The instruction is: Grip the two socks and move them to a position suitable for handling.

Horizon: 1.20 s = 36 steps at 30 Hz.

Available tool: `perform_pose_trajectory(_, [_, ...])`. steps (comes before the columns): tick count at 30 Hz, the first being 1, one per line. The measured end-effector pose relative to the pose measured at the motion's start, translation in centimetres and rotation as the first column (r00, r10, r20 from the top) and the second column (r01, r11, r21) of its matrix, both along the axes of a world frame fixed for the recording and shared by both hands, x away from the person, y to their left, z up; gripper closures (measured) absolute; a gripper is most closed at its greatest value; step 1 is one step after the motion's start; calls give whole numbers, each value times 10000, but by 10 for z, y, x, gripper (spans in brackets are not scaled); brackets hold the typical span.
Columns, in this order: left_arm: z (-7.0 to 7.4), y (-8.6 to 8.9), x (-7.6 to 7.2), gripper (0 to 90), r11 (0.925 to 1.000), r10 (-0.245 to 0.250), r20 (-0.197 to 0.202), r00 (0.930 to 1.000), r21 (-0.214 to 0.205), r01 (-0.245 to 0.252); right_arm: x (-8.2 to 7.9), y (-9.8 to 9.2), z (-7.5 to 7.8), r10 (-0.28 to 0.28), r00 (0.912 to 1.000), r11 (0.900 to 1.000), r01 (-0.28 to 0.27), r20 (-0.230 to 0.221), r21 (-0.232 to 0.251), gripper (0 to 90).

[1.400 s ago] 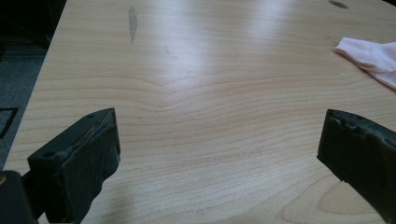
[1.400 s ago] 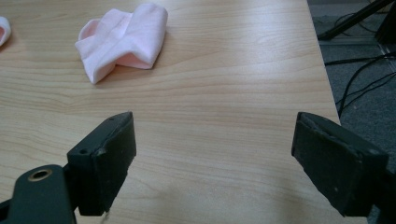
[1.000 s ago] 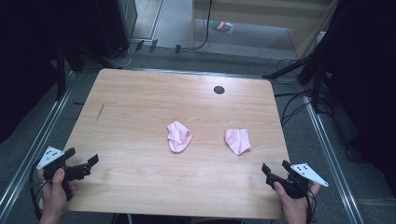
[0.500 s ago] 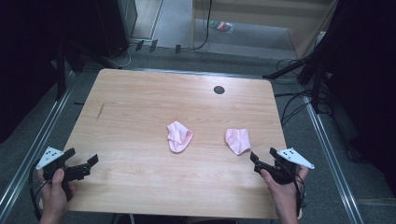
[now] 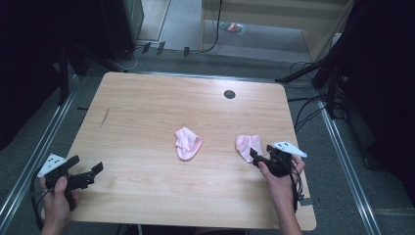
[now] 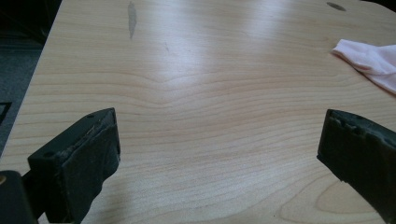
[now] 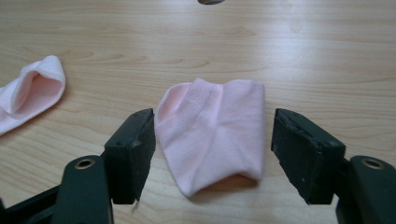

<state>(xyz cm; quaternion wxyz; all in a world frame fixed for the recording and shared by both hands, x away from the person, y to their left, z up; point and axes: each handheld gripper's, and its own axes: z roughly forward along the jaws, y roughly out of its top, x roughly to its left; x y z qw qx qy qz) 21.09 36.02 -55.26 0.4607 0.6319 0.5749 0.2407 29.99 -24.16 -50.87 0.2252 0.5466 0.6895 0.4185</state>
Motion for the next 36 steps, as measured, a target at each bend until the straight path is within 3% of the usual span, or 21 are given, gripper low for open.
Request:
perform_pose_trajectory(6, [0,0,0,0,10000,-16,-3,10000,35,16,15,11,-9,-39,9992,9992,23,-406,-394,342])
perform_pose_trajectory(14, [0,-1,1,0,10000,-4,-11,10000,9,4,31,21,-14,-84,9990,9955,41,-448,-950,341])
perform_pose_trajectory(18, [0,-1,1,0,10000,-7,-36,10000,4,7,43,21,-19,-65,9961,9970,-3,-874,-778,335])
perform_pose_trajectory(22, [0,-1,1,0,10000,-21,-42,10000,-6,21,47,26,-28,-150,9923,9924,-2,-1229,-1234,322])
perform_pose_trajectory(23, [0,-1,1,0,10000,-21,-42,10000,-6,21,47,26,-28,-150,9923,9924,-2,-1229,-1234,322])
perform_pose_trajectory(24, [0,-1,1,0,10000,-17,-44,10000,-12,17,48,27,-33,-427,9913,9880,233,-1247,-1529,321])
perform_pose_trajectory(28, [0,-1,1,0,10000,-2,-36,10000,-37,1,46,26,-35,-481,9928,9895,324,-1096,-1406,347])
perform_pose_trajectory(30, [0,-1,1,0,10000,-36,-65,10000,-33,36,44,26,-35,-424,9937,9873,257,-1038,-1565,427])
perform_pose_trajectory(36, [0,-1,0,0,10000,-43,-83,10000,-28,43,41,25,-35,-402,9951,9862,249,-907,-1637,505])
